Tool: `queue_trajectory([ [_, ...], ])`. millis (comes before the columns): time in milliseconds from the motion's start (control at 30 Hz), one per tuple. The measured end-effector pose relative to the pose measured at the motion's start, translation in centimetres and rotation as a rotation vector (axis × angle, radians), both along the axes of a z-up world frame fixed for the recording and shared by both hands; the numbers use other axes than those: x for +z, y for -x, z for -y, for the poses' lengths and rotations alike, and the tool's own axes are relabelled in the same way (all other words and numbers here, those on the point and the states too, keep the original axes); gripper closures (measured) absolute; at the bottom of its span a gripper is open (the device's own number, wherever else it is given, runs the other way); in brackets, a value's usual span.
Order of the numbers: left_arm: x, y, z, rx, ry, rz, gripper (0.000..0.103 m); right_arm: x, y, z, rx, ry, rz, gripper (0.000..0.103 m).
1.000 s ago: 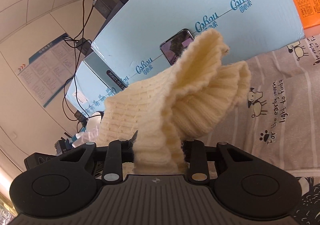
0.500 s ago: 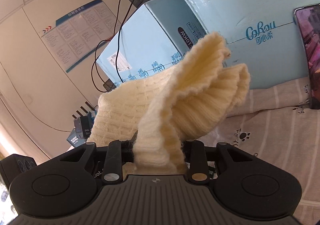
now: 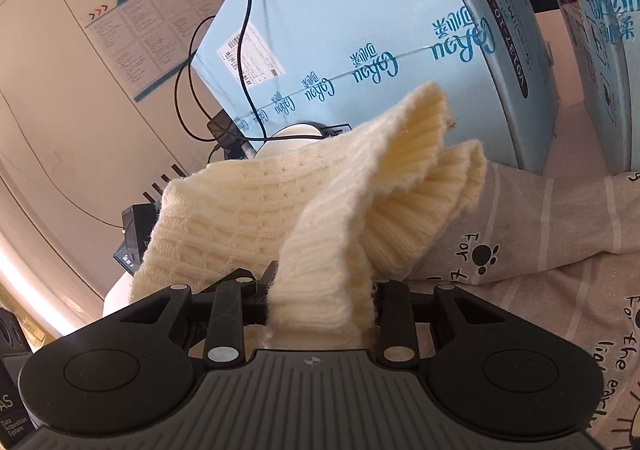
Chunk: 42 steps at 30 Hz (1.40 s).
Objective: Fold clothes
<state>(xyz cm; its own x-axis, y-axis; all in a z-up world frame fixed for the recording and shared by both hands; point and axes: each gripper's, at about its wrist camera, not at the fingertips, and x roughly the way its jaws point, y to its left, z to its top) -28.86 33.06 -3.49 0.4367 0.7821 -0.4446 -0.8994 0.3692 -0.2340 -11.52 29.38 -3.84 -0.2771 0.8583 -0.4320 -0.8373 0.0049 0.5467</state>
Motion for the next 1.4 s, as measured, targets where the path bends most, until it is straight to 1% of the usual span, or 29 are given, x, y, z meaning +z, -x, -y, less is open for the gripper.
queue_trajectory([
  [100, -0.7, -0.6, 0.0, 0.008, -0.011, -0.033, 0.067, -1.5, -0.4, -0.4, -0.001, 0.017, 0.059, 0.069],
  [133, -0.7, -0.7, 0.1, 0.008, -0.017, -0.042, 0.066, -2.0, -0.4, -0.4, 0.001, 0.014, 0.085, 0.066],
  [200, -0.7, -1.0, 0.2, 0.019, -0.027, -0.059, 0.062, -2.8, -1.1, -0.4, -0.002, 0.016, 0.065, 0.061],
  [267, -0.5, -1.2, 0.4, 0.054, -0.041, -0.103, 0.046, -2.8, -1.9, 0.4, -0.023, 0.018, 0.052, 0.048],
  [300, -0.3, -1.3, 0.6, 0.078, -0.050, -0.134, 0.028, -2.9, -2.3, 0.8, -0.033, 0.019, 0.045, 0.044],
  [333, 0.0, -1.5, 0.9, 0.105, -0.060, -0.168, 0.015, -2.6, -2.6, 1.5, -0.043, 0.019, 0.061, 0.037],
  [400, 1.0, -1.9, 2.3, 0.131, -0.095, -0.203, 0.013, -1.5, -3.6, 3.2, -0.059, 0.015, 0.104, 0.033],
  [433, 1.5, -2.1, 3.0, 0.139, -0.114, -0.215, 0.010, -1.1, -4.2, 4.1, -0.062, 0.005, 0.113, 0.030],
  [467, 2.1, -2.5, 4.0, 0.144, -0.131, -0.218, 0.008, -0.6, -4.8, 5.1, -0.059, 0.002, 0.120, 0.025],
  [500, 2.6, -2.9, 4.9, 0.140, -0.142, -0.210, 0.005, -0.1, -5.5, 6.1, -0.056, -0.001, 0.126, 0.023],
  [567, 3.5, -4.2, 7.4, 0.093, -0.143, -0.172, 0.004, 0.7, -6.8, 8.3, -0.054, 0.002, 0.143, 0.019],
  [633, 4.1, -5.8, 9.9, 0.015, -0.116, -0.130, 0.003, 1.4, -8.3, 10.5, -0.054, 0.015, 0.156, 0.016],
  [733, 4.3, -8.2, 13.1, -0.081, -0.078, -0.045, 0.001, 2.1, -10.3, 13.1, -0.052, 0.036, 0.183, 0.007],
  [800, 4.1, -9.5, 14.6, -0.102, -0.089, -0.025, 0.000, 2.3, -11.9, 14.9, -0.104, 0.056, 0.230, 0.006],
  [833, 4.0, -10.2, 15.2, -0.105, -0.101, -0.021, 0.000, 2.2, -12.6, 15.0, -0.110, 0.069, 0.236, 0.006],
  [867, 3.8, -10.6, 15.6, -0.095, -0.118, -0.033, 0.000, 2.2, -13.2, 15.0, -0.116, 0.081, 0.241, 0.006],
  [933, 3.4, -11.0, 15.8, -0.052, -0.152, -0.084, 0.000, 2.0, -13.8, 15.0, -0.122, 0.091, 0.271, 0.006],
  [1000, 2.7, -10.5, 15.3, -0.017, -0.138, -0.101, 0.000, 1.6, -13.6, 14.7, -0.105, 0.102, 0.309, 0.006],
  [1100, 1.8, -9.7, 14.3, 0.031, -0.109, -0.130, 0.000, 1.2, -13.0, 14.1, -0.052, 0.097, 0.295, 0.006],
  [1167, 1.4, -9.4, 13.6, 0.077, -0.095, -0.157, 0.000, 1.2, -12.8, 14.0, -0.045, 0.098, 0.293, 0.006],
  [1233, 1.1, -9.3, 13.2, 0.091, -0.086, -0.165, 0.000, 1.2, -12.6, 13.9, -0.050, 0.103, 0.305, 0.006],
  [1333, 0.9, -9.1, 13.3, 0.079, -0.082, -0.135, 0.000, 1.3, -12.4, 14.0, -0.063, 0.105, 0.326, 0.006],
  [1400, 0.9, -9.1, 13.4, 0.084, -0.086, -0.134, 0.000, 1.4, -12.4, 14.1, -0.059, 0.099, 0.322, 0.006],
])
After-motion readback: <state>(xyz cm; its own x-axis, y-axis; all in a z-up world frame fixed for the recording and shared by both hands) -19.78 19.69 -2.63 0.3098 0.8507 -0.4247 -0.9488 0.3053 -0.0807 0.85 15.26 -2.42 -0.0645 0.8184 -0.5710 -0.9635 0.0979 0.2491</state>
